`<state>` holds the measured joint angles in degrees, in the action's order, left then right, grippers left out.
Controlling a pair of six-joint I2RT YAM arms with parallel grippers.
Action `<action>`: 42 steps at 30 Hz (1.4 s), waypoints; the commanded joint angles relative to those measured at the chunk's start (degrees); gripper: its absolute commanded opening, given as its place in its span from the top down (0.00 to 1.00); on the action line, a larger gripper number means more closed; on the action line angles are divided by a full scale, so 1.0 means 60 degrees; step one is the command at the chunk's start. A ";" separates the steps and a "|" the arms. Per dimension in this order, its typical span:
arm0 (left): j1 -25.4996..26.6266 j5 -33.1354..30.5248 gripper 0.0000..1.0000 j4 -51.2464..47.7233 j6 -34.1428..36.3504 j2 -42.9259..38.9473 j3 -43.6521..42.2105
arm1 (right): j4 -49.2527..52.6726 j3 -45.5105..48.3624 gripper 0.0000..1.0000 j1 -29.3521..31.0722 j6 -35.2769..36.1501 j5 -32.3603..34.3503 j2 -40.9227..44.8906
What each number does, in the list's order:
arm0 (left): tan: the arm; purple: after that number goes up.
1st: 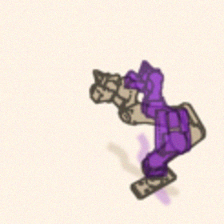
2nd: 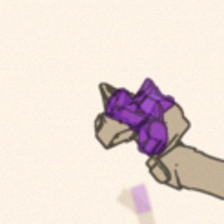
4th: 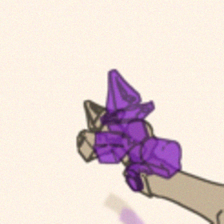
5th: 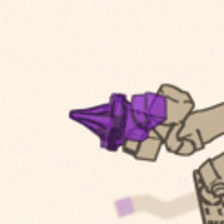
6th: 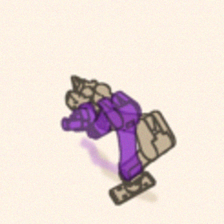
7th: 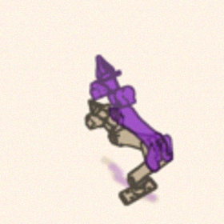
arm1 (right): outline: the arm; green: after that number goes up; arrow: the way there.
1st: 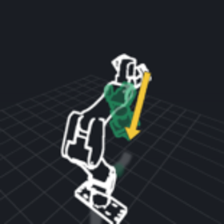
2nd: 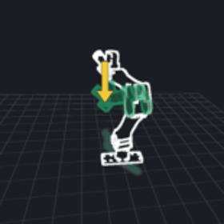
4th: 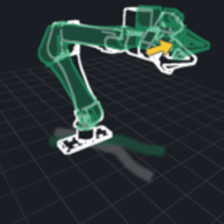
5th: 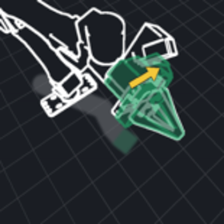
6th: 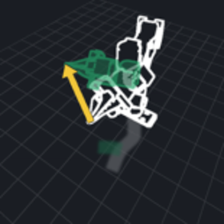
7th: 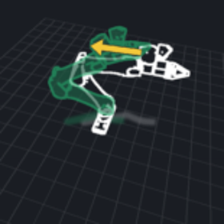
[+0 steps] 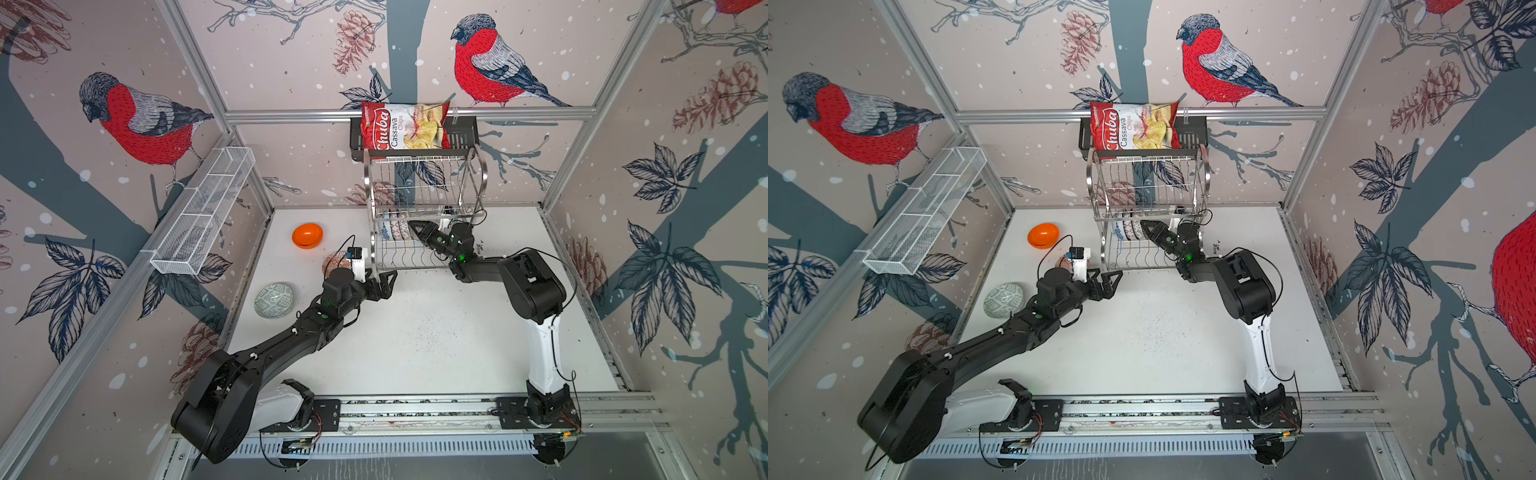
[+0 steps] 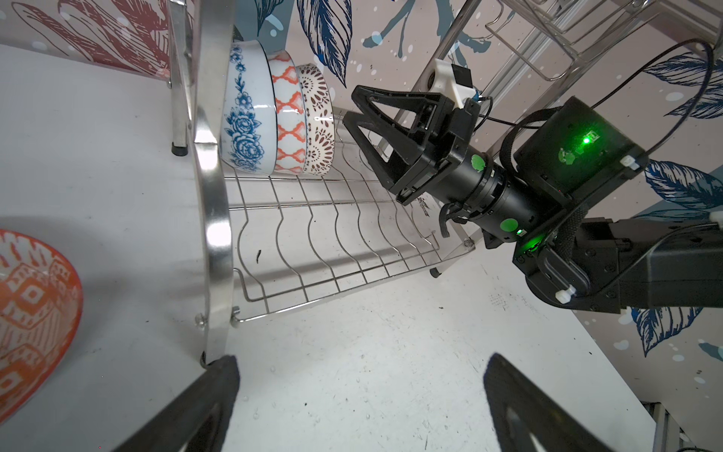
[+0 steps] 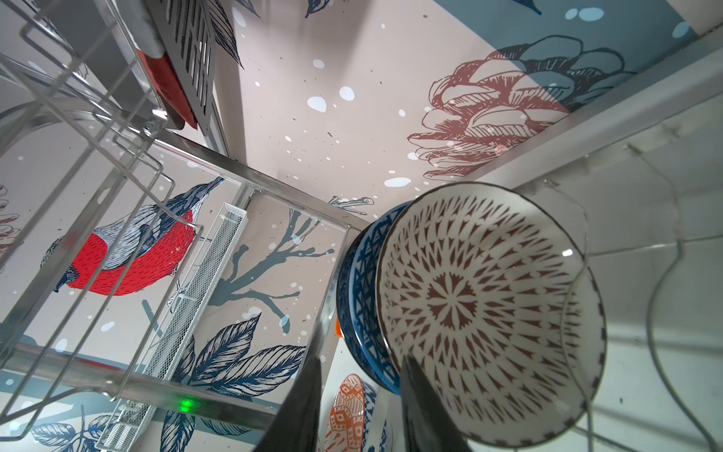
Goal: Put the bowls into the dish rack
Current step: 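Open the right gripper and release the white bowl standing in the rack, then withdraw the right gripper out of the rack toward the robot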
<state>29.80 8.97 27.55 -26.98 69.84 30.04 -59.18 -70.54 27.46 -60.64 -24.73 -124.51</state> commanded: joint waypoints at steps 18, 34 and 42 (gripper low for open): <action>0.0057 -0.0014 0.02 0.0101 0.0135 -0.0092 0.0019 | -0.1292 0.1326 0.51 -0.0051 -0.0282 0.0167 0.0721; 0.0070 -0.0164 0.02 0.0067 0.0189 -0.0078 0.0019 | -0.0877 0.2185 0.24 -0.0117 0.0345 0.0065 0.1660; 0.0072 -0.0531 0.02 0.0015 0.0135 -0.0170 -0.0055 | 0.0155 0.2568 0.06 -0.0067 0.1415 -0.0052 0.2423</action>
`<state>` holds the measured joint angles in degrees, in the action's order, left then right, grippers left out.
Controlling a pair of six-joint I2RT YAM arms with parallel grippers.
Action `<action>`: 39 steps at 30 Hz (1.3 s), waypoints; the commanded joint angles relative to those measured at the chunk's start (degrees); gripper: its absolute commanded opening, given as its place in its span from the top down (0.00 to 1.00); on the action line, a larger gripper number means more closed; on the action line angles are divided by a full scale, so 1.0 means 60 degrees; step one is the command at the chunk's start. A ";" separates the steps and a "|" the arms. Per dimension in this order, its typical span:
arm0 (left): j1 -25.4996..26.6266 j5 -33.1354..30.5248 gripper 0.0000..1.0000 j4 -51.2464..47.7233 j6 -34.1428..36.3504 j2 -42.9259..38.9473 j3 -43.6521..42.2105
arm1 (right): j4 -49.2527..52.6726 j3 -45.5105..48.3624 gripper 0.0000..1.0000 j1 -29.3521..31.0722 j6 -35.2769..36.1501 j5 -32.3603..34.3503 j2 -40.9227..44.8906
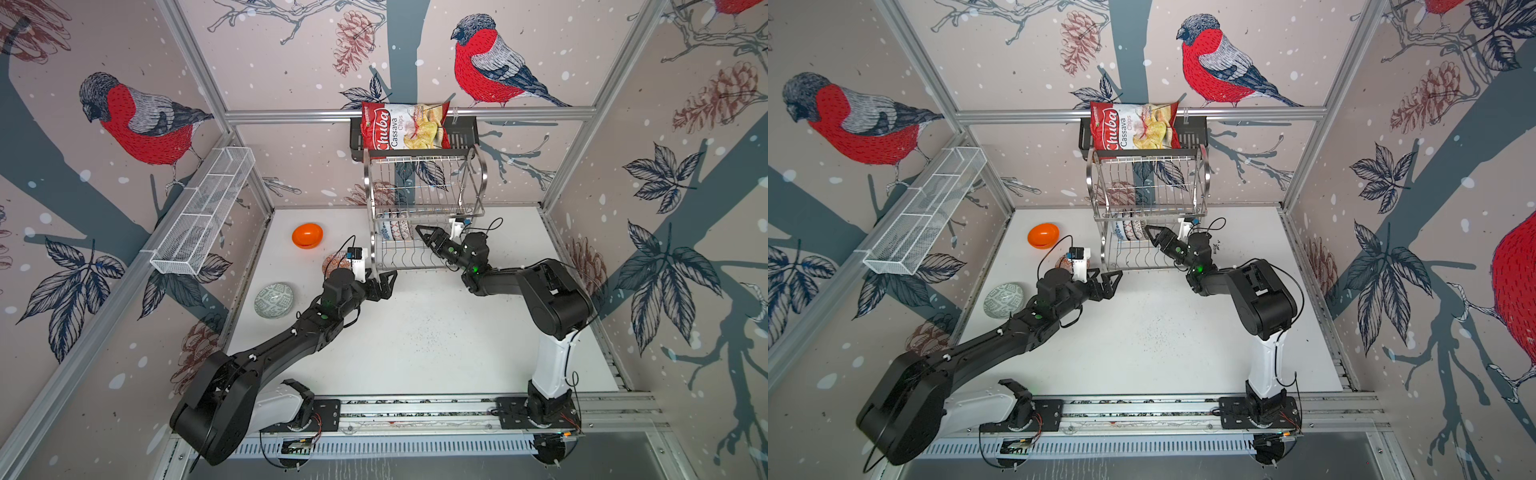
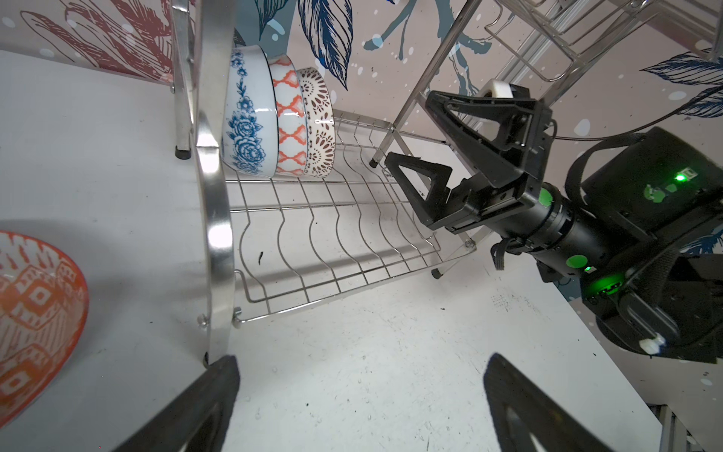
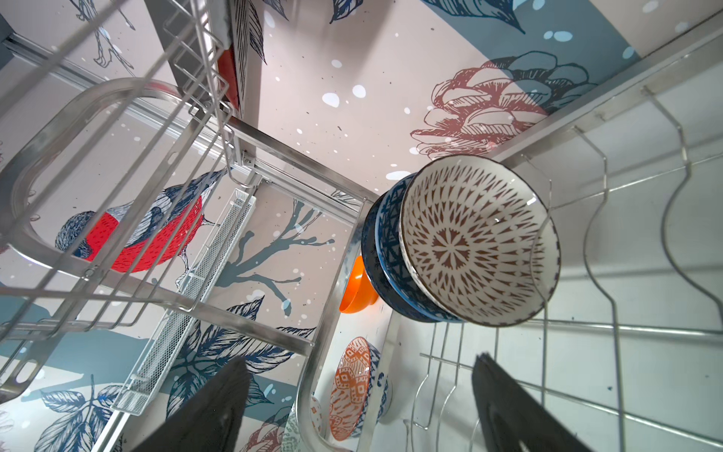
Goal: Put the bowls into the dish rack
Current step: 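Withdraw the right gripper out of the rack toward the robot, then move the left gripper to the orange-patterned bowl beside the orange bowl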
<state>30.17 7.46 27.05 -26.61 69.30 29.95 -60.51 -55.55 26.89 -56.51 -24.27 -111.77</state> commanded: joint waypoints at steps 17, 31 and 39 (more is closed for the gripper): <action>-0.2056 -0.2038 0.02 -0.3022 -0.2902 -0.0954 -0.0161 | 0.3955 0.0679 0.00 0.1127 0.4440 0.1471 0.2767; -0.3350 -0.2396 0.02 -0.4224 -0.4189 -0.0412 0.0317 | 0.3986 0.2339 0.00 0.2139 0.5308 0.3447 0.4637; -0.4046 -0.1262 0.09 -0.4434 -0.4061 0.1231 0.1046 | 0.3308 0.2824 0.00 0.1792 0.4932 0.3072 0.4586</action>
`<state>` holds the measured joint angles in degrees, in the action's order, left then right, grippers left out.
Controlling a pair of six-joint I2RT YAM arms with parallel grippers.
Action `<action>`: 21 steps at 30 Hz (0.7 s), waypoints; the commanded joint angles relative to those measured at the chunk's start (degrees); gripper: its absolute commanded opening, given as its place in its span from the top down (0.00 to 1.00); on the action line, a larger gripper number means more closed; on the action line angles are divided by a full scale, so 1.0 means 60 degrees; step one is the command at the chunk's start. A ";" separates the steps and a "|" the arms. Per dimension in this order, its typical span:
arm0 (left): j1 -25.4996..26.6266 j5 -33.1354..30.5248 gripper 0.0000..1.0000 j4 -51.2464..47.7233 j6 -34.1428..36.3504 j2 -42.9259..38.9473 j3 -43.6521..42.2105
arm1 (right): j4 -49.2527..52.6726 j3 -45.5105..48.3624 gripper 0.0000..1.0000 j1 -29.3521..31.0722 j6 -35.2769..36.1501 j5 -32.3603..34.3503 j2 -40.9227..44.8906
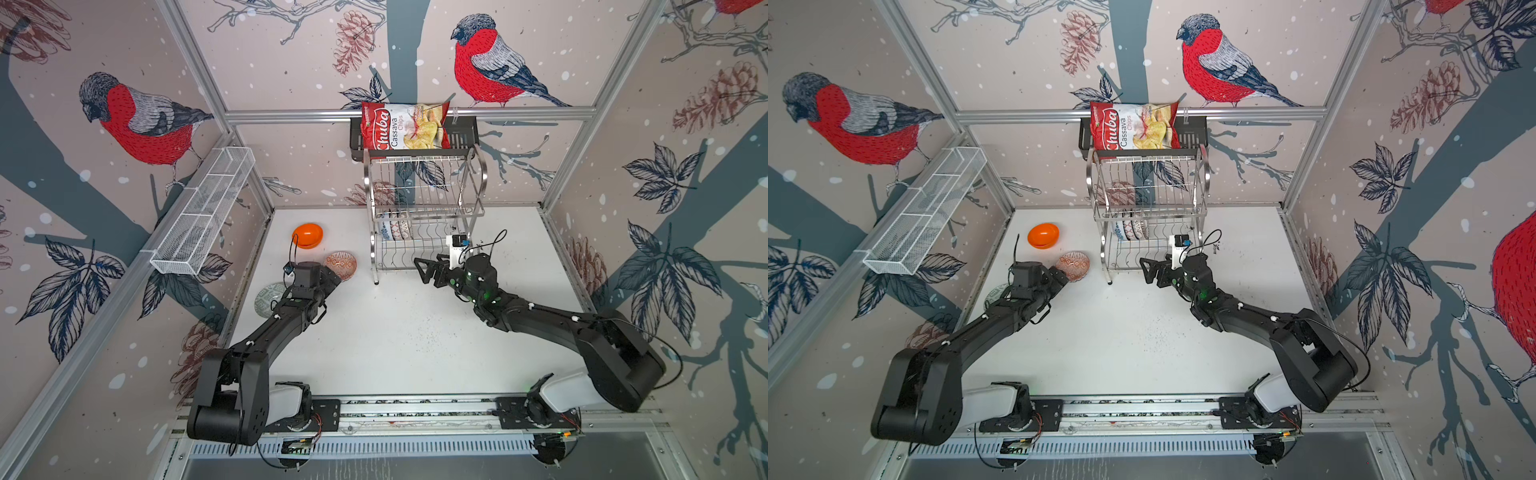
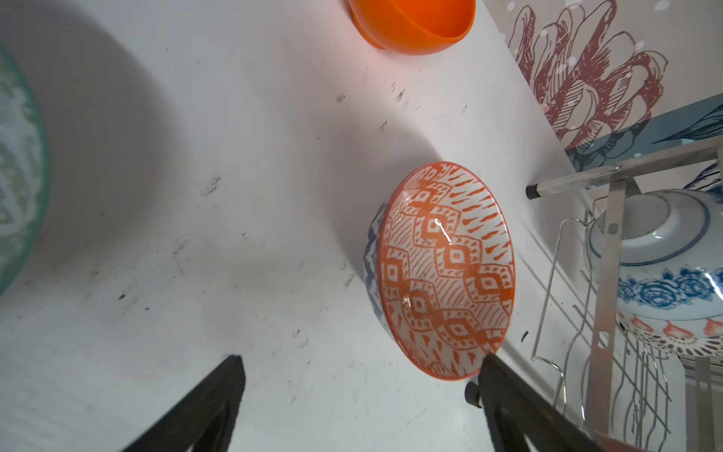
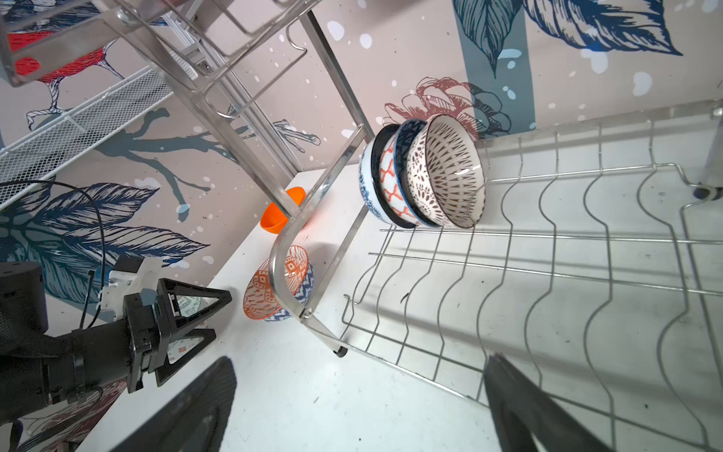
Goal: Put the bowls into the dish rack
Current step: 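Move the left gripper to the orange-patterned bowl beside the orange bowl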
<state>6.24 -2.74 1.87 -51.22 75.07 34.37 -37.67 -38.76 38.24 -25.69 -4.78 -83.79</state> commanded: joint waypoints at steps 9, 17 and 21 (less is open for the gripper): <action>-0.0073 0.0107 0.26 -0.1016 0.0639 0.1493 0.1262 | -0.0734 0.0170 0.00 -0.0191 -0.0221 -0.0270 -0.0012; -0.0094 0.0187 0.47 -0.1061 0.0978 0.2127 0.1711 | -0.0849 0.0264 0.01 -0.0309 -0.0332 -0.0345 0.0080; -0.0098 -0.0124 0.49 -0.1207 0.1034 0.2453 0.2018 | -0.0995 0.0409 0.00 -0.0429 -0.0458 -0.0350 0.0201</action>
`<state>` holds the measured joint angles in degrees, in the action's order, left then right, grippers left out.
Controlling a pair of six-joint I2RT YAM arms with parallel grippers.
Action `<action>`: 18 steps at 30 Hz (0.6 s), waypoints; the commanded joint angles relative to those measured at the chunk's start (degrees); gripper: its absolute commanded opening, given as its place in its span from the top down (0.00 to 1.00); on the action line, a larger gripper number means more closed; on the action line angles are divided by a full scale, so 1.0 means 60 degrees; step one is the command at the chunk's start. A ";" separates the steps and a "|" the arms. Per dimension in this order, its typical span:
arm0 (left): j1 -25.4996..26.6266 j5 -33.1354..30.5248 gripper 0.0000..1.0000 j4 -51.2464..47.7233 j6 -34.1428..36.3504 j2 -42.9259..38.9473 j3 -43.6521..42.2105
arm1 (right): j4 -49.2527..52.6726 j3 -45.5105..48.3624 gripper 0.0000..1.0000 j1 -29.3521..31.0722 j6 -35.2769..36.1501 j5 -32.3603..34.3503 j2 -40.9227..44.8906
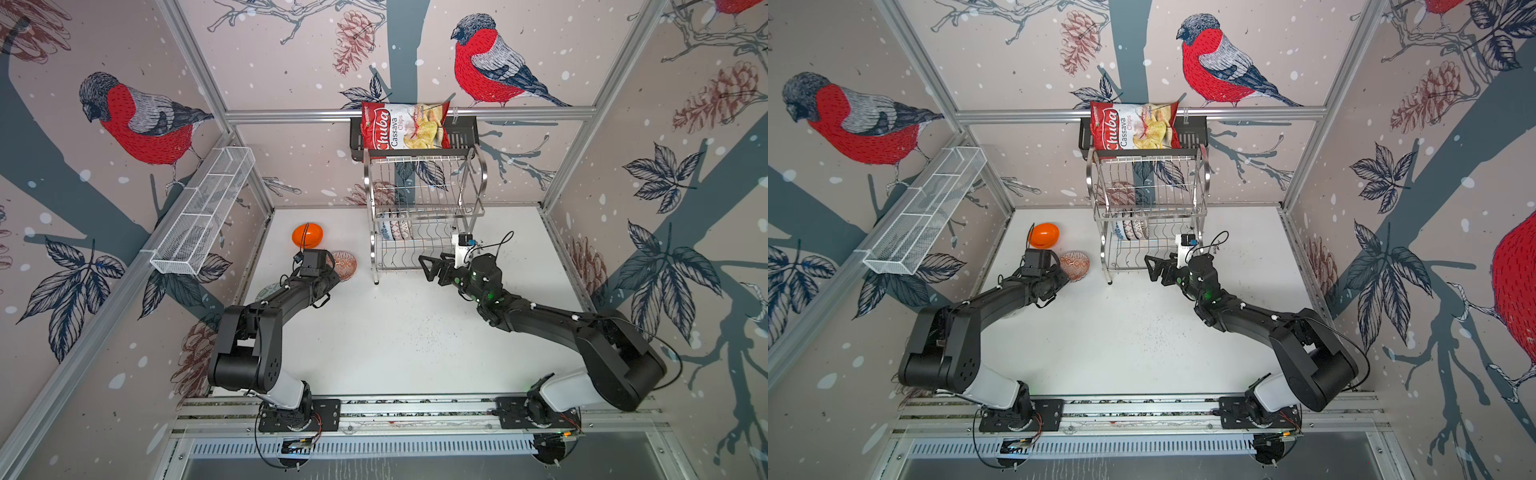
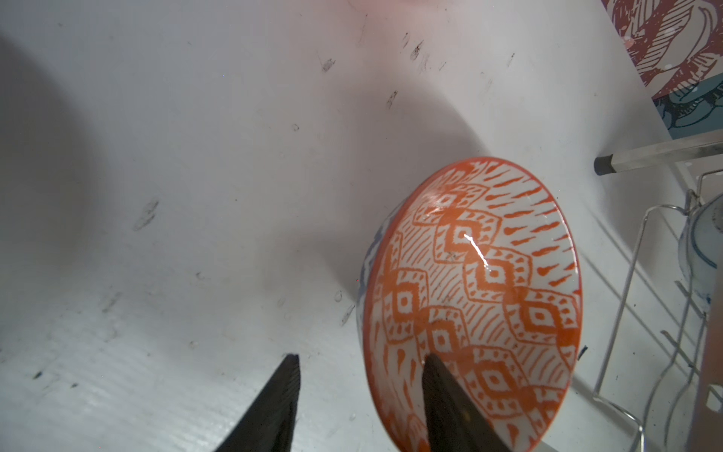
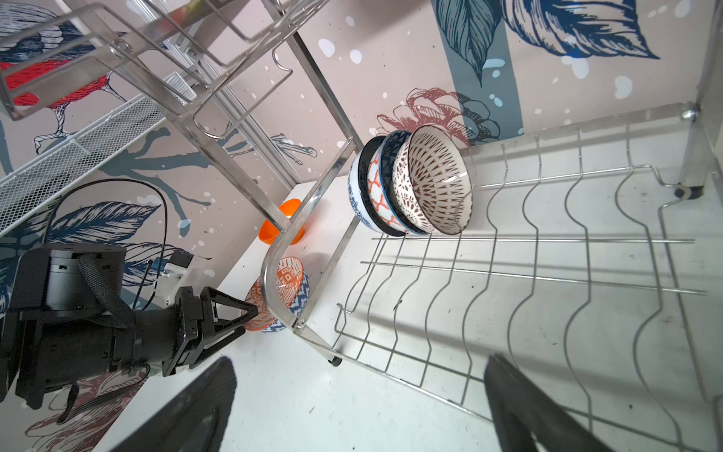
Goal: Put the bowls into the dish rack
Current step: 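Move the left gripper to the orange-patterned bowl beside the orange bowl, then slide the orange-patterned bowl with the left gripper toward the right gripper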
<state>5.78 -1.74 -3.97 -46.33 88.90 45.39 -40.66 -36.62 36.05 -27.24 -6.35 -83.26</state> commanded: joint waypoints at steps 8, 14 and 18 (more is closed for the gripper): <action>-0.0022 -0.0182 0.83 -0.0492 0.0545 0.0736 0.0666 | -0.0727 0.0207 0.00 -0.0334 -0.0528 -0.0241 0.0063; -0.0015 -0.0199 1.00 -0.0744 0.0755 0.0745 0.0785 | -0.0849 0.0309 0.00 -0.0453 -0.0692 -0.0289 0.0071; -0.0014 -0.0012 1.00 -0.0856 0.0886 0.0437 0.0748 | -0.0900 0.0329 0.00 -0.0515 -0.0776 -0.0304 0.0034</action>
<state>5.76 -2.02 -7.22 -42.50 92.73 49.76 -43.27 -34.81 33.21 -31.09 -7.77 -82.96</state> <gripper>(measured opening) 0.081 0.995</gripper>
